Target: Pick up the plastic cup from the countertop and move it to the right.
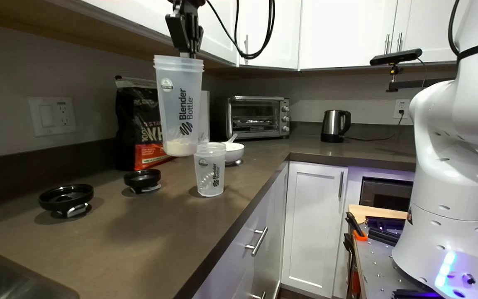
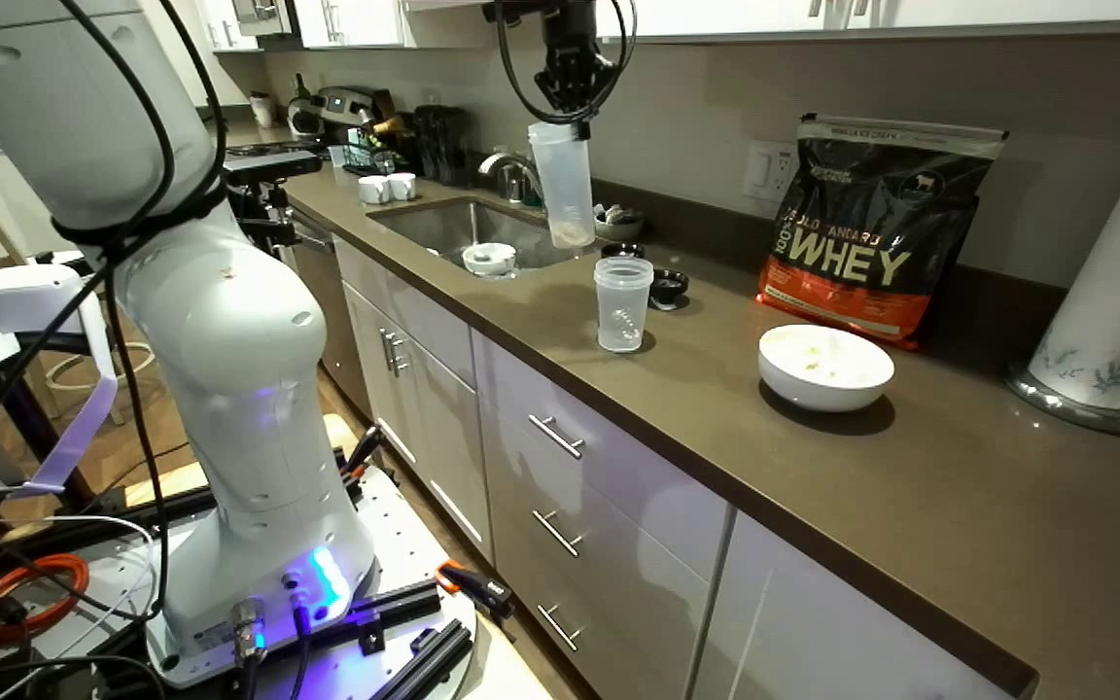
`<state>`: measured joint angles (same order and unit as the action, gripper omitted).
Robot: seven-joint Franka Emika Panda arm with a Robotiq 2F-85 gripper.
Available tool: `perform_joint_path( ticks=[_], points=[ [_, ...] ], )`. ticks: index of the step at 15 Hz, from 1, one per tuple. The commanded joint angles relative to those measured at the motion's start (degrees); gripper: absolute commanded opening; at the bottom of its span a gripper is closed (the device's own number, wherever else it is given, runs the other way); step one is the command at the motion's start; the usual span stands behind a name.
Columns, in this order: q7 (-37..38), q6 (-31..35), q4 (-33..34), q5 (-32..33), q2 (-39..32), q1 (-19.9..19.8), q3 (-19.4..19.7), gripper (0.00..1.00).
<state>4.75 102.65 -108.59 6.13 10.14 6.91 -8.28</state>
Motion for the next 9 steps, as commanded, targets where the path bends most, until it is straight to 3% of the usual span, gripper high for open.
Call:
perform_joint_path(
  ticks=[1,9],
  points=[
    [2.3,0.2,0.7,2.2,1.6,-0.7,0.0,0.02],
    [8.9,5.3,-1.5,9.3,2.9,-2.2,0.3,0.02]
  ],
)
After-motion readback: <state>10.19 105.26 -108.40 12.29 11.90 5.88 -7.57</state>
